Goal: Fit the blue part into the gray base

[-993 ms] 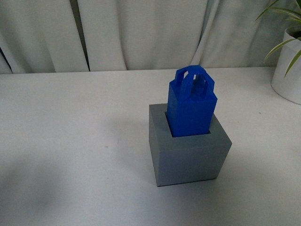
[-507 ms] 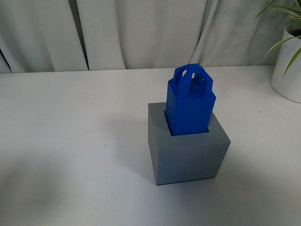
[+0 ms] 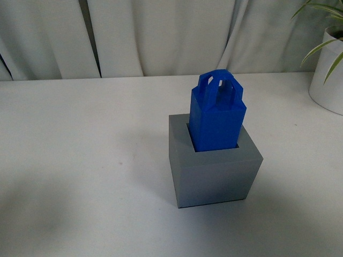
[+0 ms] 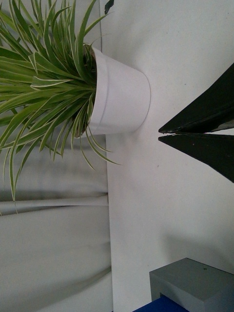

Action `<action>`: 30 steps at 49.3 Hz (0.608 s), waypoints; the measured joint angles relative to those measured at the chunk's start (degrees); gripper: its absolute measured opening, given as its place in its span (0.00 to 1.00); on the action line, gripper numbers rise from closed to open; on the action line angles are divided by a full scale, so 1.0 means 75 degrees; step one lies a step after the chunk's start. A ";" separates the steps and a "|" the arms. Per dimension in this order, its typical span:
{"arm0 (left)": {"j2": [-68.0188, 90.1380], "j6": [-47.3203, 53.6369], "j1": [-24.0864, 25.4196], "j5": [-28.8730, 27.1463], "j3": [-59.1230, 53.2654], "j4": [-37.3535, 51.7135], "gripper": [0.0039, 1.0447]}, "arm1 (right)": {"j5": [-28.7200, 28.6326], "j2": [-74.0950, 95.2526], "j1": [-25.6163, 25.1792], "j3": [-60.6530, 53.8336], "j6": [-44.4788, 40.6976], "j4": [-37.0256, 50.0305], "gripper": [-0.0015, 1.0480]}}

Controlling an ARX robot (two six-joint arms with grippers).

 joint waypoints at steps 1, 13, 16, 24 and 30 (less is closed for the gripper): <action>0.0000 0.0000 0.0000 0.0000 0.0000 0.0000 0.94 | 0.0000 -0.0096 0.0000 0.0000 0.0000 -0.0093 0.02; 0.0000 0.0000 0.0000 0.0000 0.0000 0.0000 0.94 | 0.0000 -0.0694 0.0000 0.0000 0.0000 -0.0694 0.02; 0.0000 0.0000 0.0000 0.0000 0.0000 0.0000 0.94 | 0.0000 -0.0877 0.0000 0.0000 0.0000 -0.0874 0.02; 0.0000 -0.0003 0.0000 0.0000 0.0000 0.0000 0.94 | 0.0000 -0.1274 0.0000 0.0000 0.0000 -0.1274 0.02; 0.0000 0.0000 -0.0003 -0.0003 0.0000 0.0000 0.94 | -0.0006 -0.2410 0.0000 0.0006 0.0000 -0.2611 0.02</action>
